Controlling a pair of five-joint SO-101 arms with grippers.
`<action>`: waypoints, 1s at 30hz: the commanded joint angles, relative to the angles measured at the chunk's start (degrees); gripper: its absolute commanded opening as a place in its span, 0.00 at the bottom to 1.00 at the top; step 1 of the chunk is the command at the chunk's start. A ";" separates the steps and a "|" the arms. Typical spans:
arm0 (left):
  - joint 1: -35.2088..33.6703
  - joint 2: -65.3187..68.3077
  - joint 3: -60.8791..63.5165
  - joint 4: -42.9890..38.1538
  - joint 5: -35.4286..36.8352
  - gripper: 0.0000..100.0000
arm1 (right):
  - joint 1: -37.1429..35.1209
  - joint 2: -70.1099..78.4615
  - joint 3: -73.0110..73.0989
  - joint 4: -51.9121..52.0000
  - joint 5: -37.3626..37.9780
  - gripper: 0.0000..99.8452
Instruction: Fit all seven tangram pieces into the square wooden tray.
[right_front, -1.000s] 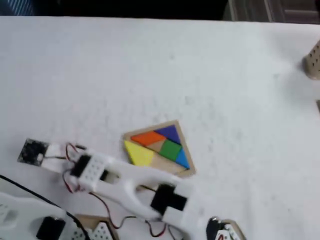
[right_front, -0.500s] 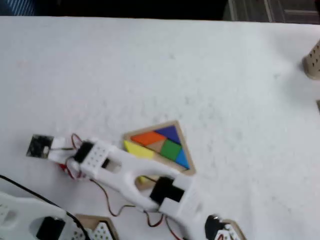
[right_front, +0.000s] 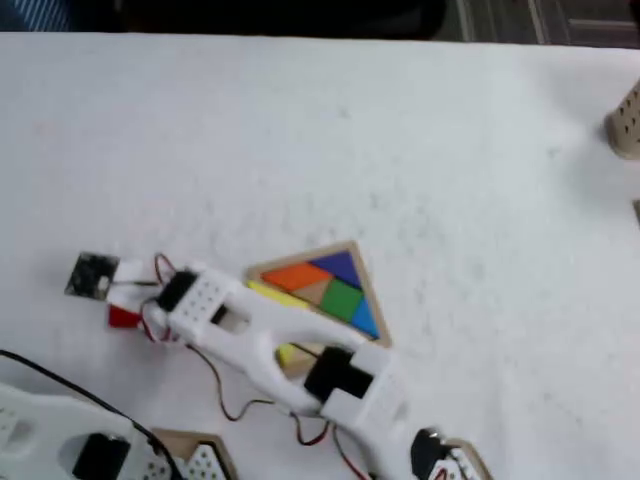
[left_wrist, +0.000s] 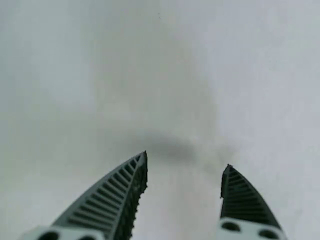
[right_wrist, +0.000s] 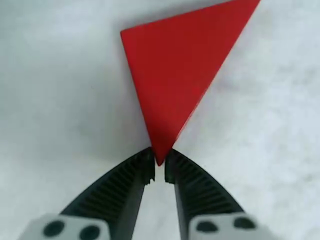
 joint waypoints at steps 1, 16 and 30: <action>-0.04 -0.57 -0.53 -1.93 -0.26 0.02 | 1.27 -4.35 -2.02 1.63 -2.64 0.03; -0.04 -0.57 -0.44 -1.93 -0.26 0.02 | 8.84 -10.68 -2.29 1.63 -8.09 0.04; 0.04 -0.57 -0.44 -1.93 -0.26 0.02 | -1.80 -5.49 -2.46 -7.34 -10.29 0.32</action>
